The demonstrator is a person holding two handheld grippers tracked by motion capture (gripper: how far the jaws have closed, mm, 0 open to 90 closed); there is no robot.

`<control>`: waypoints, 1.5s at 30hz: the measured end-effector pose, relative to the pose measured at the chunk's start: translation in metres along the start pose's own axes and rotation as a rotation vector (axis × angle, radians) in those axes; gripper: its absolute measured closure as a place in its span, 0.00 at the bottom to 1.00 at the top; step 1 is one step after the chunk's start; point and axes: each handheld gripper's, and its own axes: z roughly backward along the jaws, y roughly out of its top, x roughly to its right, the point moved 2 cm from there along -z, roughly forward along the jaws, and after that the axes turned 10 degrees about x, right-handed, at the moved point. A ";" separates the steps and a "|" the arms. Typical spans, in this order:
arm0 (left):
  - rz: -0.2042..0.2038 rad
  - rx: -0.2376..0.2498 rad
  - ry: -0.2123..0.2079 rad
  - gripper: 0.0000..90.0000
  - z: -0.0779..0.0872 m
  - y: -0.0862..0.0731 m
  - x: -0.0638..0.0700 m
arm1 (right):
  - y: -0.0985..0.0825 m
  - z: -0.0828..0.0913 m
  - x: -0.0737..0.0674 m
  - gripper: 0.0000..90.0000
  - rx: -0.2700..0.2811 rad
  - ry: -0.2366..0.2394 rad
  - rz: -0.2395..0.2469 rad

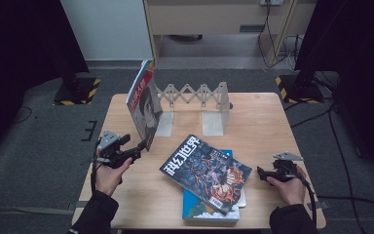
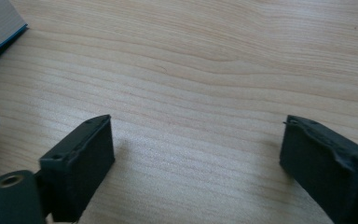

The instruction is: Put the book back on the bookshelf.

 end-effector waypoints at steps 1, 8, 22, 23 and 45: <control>0.000 -0.003 -0.004 0.30 -0.001 -0.003 0.000 | 0.001 0.001 0.000 0.16 -0.009 0.003 -0.002; 0.016 -0.057 -0.042 0.28 -0.008 -0.022 0.004 | 0.009 0.009 -0.001 0.24 0.006 -0.004 -0.034; 0.010 -0.168 -0.146 0.30 -0.022 -0.051 0.021 | 0.028 0.031 -0.019 0.32 0.114 0.035 -0.054; 0.016 -0.175 -0.153 0.30 -0.023 -0.053 0.022 | 0.029 0.031 -0.020 0.33 0.113 0.045 -0.051; 0.082 -0.315 -0.280 0.30 -0.048 -0.082 0.046 | 0.036 0.030 -0.067 0.31 0.125 0.185 0.012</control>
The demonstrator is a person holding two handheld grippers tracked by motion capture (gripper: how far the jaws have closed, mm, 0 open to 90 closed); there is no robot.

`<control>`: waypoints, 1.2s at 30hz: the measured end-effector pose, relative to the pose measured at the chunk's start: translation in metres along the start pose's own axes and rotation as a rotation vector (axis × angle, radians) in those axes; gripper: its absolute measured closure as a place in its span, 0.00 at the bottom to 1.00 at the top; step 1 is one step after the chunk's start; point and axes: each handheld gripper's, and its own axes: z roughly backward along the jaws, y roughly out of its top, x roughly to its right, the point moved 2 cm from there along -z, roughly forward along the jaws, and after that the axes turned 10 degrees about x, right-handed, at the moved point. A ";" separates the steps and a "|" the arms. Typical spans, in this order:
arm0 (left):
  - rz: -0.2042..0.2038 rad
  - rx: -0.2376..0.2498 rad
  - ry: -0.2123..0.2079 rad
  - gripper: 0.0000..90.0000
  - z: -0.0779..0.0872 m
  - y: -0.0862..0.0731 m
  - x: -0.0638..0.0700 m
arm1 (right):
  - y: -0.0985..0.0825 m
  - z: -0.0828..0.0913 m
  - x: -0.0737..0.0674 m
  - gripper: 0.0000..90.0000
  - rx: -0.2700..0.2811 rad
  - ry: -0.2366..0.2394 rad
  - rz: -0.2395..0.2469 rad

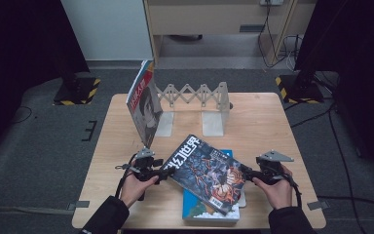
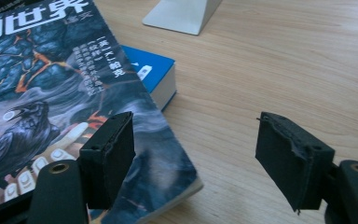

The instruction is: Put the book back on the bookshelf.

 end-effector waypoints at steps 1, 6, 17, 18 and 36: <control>0.000 0.000 0.000 0.30 0.000 0.000 0.000 | 0.000 0.000 0.000 0.31 0.000 0.000 0.000; 0.024 -0.007 -0.032 0.29 -0.005 -0.001 0.000 | -0.002 -0.005 -0.005 0.30 -0.015 0.022 -0.003; 0.114 -0.027 -0.117 0.26 -0.017 -0.002 -0.009 | -0.003 -0.008 -0.007 0.29 -0.018 0.034 -0.012; 0.128 -0.030 -0.125 0.27 -0.017 -0.002 -0.008 | -0.003 -0.008 -0.007 0.29 -0.018 0.034 -0.010; 0.121 -0.077 -0.141 0.46 0.001 0.007 0.004 | -0.007 -0.009 -0.005 0.29 -0.002 0.029 -0.038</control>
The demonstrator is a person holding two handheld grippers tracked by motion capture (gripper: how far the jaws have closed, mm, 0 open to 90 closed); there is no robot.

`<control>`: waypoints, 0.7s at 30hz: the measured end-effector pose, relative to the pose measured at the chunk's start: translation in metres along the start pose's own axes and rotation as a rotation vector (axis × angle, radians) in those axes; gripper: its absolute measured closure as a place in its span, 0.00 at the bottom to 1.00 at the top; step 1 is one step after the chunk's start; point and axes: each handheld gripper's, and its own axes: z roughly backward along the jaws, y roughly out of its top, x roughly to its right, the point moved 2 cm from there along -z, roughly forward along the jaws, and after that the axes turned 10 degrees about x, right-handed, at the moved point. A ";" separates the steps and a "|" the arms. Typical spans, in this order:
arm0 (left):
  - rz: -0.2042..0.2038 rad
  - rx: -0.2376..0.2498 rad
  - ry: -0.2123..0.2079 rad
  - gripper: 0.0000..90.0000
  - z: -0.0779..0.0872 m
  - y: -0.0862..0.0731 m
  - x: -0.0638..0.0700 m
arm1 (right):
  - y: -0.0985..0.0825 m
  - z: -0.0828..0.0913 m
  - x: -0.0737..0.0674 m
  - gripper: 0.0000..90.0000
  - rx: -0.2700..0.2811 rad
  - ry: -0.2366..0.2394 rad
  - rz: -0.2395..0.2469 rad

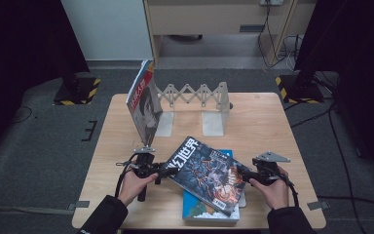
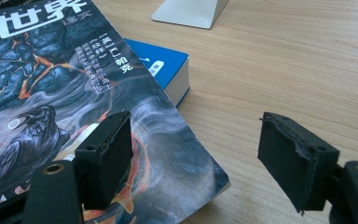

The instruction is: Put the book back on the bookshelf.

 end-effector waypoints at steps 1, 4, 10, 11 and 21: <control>0.000 0.000 0.000 0.45 0.000 0.000 0.000 | 0.000 0.000 0.000 0.29 -0.001 0.001 -0.001; -0.002 -0.007 0.005 0.45 -0.001 -0.003 -0.001 | 0.000 0.000 0.000 0.29 0.000 0.001 -0.004; -0.001 -0.018 0.010 0.32 -0.004 -0.011 -0.002 | 0.000 0.000 -0.001 0.29 0.002 0.001 -0.002; 0.003 -0.021 0.004 0.31 -0.004 -0.012 -0.002 | 0.001 0.001 -0.001 0.29 0.001 0.000 0.000; 0.060 -0.034 -0.045 0.28 -0.011 -0.015 -0.002 | 0.001 0.000 0.000 0.29 0.001 0.002 0.000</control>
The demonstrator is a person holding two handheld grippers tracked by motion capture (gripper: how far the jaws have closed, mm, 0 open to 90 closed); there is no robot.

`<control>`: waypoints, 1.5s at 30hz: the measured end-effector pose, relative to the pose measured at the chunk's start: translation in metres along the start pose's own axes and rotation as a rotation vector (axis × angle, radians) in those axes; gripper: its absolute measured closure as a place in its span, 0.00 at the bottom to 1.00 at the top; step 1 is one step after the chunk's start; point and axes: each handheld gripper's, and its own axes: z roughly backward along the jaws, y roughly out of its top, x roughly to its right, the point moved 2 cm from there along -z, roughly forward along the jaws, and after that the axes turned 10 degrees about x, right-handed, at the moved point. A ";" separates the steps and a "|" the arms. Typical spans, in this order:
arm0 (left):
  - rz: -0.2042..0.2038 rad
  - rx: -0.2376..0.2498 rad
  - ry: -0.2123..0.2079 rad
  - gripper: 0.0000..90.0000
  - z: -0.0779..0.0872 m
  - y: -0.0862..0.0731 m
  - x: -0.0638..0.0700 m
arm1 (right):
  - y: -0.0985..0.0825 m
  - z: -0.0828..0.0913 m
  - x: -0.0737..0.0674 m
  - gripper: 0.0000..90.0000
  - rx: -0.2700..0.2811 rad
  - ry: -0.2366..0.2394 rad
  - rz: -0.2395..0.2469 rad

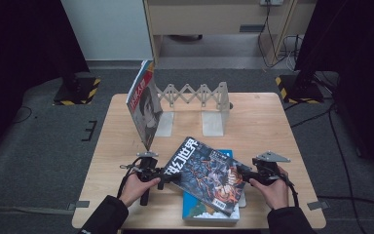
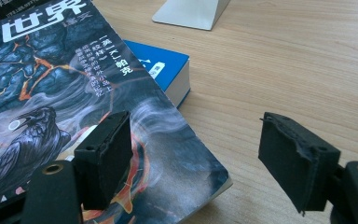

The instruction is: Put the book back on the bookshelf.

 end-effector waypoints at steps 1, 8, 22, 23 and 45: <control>-0.013 0.001 0.005 0.28 0.001 0.001 0.001 | 0.000 0.000 0.000 0.29 0.000 0.000 -0.001; 0.004 0.102 -0.048 0.44 0.018 0.017 0.013 | -0.001 0.000 0.001 0.29 -0.001 -0.007 0.001; 0.096 0.046 -0.052 0.58 0.004 0.022 0.010 | -0.001 0.000 0.002 0.29 0.000 -0.008 -0.007; 0.099 0.054 -0.055 0.60 0.005 0.023 0.010 | -0.001 0.000 0.002 0.29 -0.001 -0.007 -0.009; 0.156 0.150 -0.023 0.84 0.048 0.067 0.036 | 0.001 0.005 0.014 0.27 0.010 -0.031 -0.029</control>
